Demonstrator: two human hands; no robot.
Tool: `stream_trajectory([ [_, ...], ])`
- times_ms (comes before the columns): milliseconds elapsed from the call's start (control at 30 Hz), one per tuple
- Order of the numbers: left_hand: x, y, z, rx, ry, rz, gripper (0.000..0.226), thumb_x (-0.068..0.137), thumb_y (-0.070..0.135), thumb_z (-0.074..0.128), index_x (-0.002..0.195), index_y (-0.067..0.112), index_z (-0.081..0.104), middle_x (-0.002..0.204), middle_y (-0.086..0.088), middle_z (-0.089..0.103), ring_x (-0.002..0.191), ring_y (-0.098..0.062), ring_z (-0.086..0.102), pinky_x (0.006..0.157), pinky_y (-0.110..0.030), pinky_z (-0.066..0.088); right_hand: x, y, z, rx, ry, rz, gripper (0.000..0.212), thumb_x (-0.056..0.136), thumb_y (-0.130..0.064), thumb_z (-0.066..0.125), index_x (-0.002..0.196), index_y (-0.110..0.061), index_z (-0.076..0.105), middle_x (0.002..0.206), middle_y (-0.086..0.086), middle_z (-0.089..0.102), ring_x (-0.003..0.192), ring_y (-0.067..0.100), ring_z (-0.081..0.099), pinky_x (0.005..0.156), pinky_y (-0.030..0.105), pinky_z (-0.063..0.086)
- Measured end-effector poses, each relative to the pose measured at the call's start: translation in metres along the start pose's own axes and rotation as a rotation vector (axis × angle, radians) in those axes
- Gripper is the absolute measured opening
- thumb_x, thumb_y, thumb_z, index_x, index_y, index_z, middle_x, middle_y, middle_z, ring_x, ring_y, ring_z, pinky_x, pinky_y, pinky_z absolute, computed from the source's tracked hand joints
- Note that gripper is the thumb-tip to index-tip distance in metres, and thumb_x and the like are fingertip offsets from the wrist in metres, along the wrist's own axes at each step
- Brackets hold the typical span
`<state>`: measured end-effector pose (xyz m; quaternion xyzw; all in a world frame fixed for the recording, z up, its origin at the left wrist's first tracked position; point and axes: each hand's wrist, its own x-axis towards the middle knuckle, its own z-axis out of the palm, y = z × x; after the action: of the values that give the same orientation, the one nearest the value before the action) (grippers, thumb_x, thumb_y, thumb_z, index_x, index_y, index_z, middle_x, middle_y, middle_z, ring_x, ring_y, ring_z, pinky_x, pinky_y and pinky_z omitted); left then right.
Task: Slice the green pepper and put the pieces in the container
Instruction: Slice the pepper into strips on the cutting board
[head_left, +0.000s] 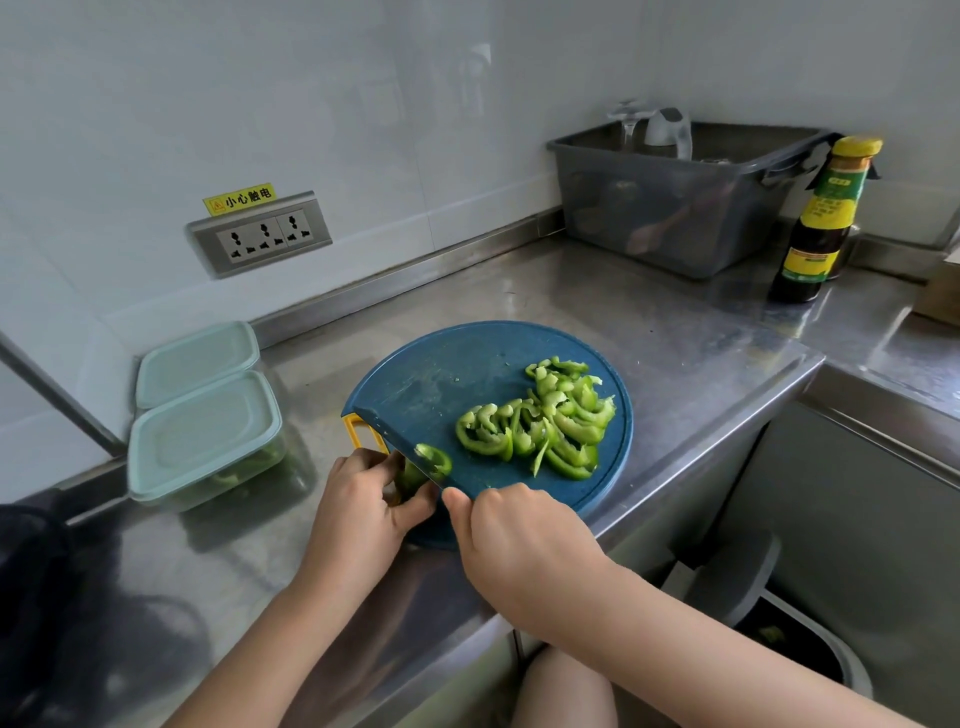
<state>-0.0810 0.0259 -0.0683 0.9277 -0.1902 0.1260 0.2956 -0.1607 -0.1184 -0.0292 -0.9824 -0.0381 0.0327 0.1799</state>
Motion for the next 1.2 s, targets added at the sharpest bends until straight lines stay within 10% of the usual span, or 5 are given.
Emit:
stream_trajectory([
  [133,0.001,0.002,0.001,-0.010,0.021,-0.002,0.066,0.062,0.064,0.041,0.077,0.007,0.070,0.075,0.003,0.047,0.079,-0.019,0.042,0.062,-0.009,0.028,0.016,0.003,0.001,-0.082,-0.009,-0.073,0.041,0.103,-0.031,0.017,0.098,-0.011,0.053,0.063,0.003,0.032,0.056,0.025,0.039,0.044,0.029,0.019],
  [433,-0.001,-0.004,-0.001,-0.022,-0.014,-0.005,0.051,0.063,0.057,0.055,0.088,0.016,0.072,0.076,0.006,0.052,0.080,-0.016,0.047,0.061,-0.012,0.030,0.054,-0.008,-0.033,-0.021,-0.188,0.000,0.039,0.096,0.000,0.034,0.134,-0.002,0.031,0.095,0.015,0.050,0.087,0.033,0.059,0.042,0.028,0.036],
  [667,-0.003,0.001,-0.003,-0.033,-0.043,0.003,0.091,0.064,0.086,0.035,0.113,0.017,0.068,0.083,0.006,0.052,0.084,-0.017,0.052,0.067,-0.019,0.033,0.045,0.025,-0.030,0.332,-0.211,0.275,0.036,0.100,-0.016,0.019,0.125,-0.010,0.043,0.069,0.014,0.045,0.047,0.025,0.050,0.033,0.025,0.037],
  [833,-0.004,0.007,-0.012,-0.093,-0.126,-0.025,0.072,0.065,0.065,0.058,0.126,0.026,0.058,0.099,0.011,0.052,0.092,-0.005,0.049,0.073,-0.004,0.034,0.020,0.041,-0.032,0.430,-0.170,0.296,0.046,0.102,-0.040,0.022,0.067,-0.019,0.043,0.060,0.013,0.043,0.036,0.021,0.044,0.040,0.024,0.042],
  [1200,-0.004,0.009,-0.017,-0.152,-0.056,-0.160,0.058,0.051,0.036,0.089,0.095,0.026,0.054,0.086,0.009,0.056,0.072,-0.003,0.053,0.059,-0.013,0.035,0.001,0.023,-0.009,0.853,-0.057,0.271,0.065,0.097,-0.053,0.031,0.071,-0.002,0.061,0.034,-0.003,0.043,0.026,0.012,0.036,0.037,0.020,0.034],
])
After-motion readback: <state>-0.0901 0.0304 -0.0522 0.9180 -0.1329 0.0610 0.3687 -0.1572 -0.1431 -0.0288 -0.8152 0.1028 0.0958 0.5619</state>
